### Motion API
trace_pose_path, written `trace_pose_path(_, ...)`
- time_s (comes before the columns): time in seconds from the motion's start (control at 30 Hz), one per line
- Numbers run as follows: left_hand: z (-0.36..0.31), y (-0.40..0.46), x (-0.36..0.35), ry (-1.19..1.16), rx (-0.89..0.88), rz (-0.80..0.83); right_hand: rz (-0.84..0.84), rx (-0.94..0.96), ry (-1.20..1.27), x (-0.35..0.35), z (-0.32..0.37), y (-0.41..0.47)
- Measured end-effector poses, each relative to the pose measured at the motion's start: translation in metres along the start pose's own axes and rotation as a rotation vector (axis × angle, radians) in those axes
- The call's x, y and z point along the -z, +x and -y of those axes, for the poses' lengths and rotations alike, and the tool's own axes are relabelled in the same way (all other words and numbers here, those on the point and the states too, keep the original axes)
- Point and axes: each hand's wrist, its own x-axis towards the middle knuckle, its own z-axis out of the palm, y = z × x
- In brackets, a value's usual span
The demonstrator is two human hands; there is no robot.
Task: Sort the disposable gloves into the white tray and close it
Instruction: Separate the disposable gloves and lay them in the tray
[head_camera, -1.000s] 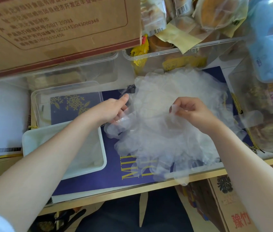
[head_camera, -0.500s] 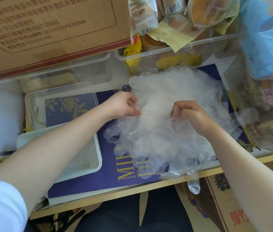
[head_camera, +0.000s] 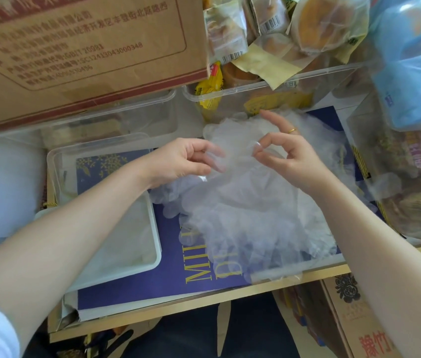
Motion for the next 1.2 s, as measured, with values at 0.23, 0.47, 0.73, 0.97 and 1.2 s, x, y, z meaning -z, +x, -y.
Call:
trace_pose_path(0.23, 0.003, -0.003, -0.005, -0.057, 0.036, -0.120, -0.195, 0.040, 0.047, -0.017, 0.010, 0.009)
trace_pose_path(0.47, 0.002, -0.008, 0.007, -0.141, 0.068, -0.198, -0.232, -0.086, 0.004, -0.007, -0.005, 0.004)
trace_pose_path(0.73, 0.007, -0.019, 0.027, -0.482, 0.139, -0.333, -0.253, -0.198, 0.130, 0.013, -0.014, -0.012)
trace_pose_path(0.97, 0.005, -0.028, 0.034, -0.695, -0.031, -0.457, -0.514, -0.371, 0.074, 0.032, -0.010, -0.027)
trace_pose_path(1.2, 0.003, -0.042, 0.024, -0.556, -0.028, -0.563, -0.565, -0.364, 0.195, 0.034, 0.027, -0.043)
